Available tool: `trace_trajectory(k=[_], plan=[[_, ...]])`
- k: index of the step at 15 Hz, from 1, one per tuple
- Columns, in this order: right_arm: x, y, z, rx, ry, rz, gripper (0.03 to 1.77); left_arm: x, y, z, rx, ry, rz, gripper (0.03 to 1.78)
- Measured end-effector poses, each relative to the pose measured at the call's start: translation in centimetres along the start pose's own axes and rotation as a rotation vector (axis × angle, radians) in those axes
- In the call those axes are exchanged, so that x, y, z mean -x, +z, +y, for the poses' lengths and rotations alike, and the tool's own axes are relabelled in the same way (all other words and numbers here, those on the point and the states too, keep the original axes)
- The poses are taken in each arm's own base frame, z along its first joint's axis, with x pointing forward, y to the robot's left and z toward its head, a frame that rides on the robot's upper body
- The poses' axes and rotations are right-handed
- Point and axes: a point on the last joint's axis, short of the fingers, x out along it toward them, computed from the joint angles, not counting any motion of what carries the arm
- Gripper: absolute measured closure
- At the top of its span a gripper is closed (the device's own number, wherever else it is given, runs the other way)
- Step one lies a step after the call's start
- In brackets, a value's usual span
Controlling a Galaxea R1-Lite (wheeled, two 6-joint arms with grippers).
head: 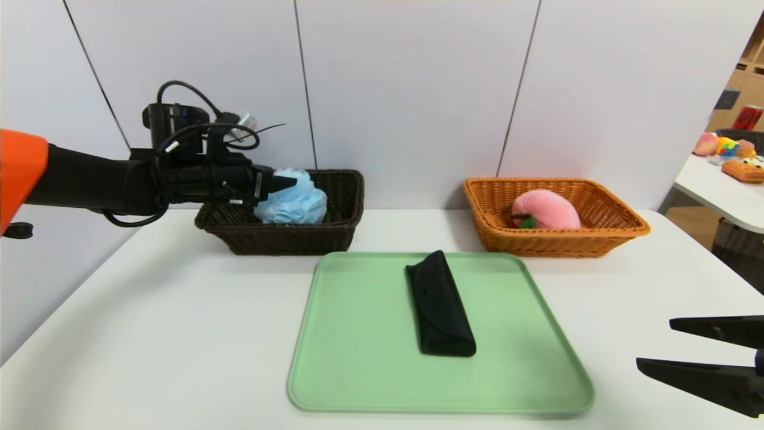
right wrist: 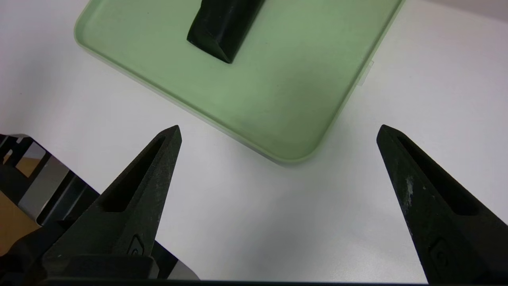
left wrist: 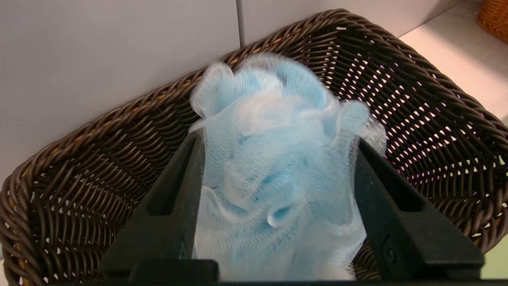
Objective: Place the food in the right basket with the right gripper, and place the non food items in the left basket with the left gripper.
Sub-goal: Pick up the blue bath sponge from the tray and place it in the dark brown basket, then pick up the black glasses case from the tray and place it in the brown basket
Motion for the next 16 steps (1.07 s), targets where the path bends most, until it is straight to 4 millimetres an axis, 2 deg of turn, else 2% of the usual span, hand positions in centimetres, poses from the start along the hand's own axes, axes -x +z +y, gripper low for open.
trace_trajectory(k=[4,9,11,16], plan=[[0.0,-0.1,0.0,-0.001,-0.001,0.003,0.1,0.7,1.0,-0.1,-0.006,0.004,-0.013,0.39],[0.0,-0.1,0.0,-0.002,-0.001,0.003,0.1,2.4,3.1,-0.4,-0.023,0.014,-0.047,0.25],[0.0,-0.1,0.0,-0.002,0.0,0.002,0.1,3.3,3.9,-1.5,0.004,-0.01,-0.035,0.22],[-0.2,0.0,-0.1,-0.005,0.001,0.006,0.1,4.1,5.2,-6.1,0.154,-0.13,0.001,0.17]])
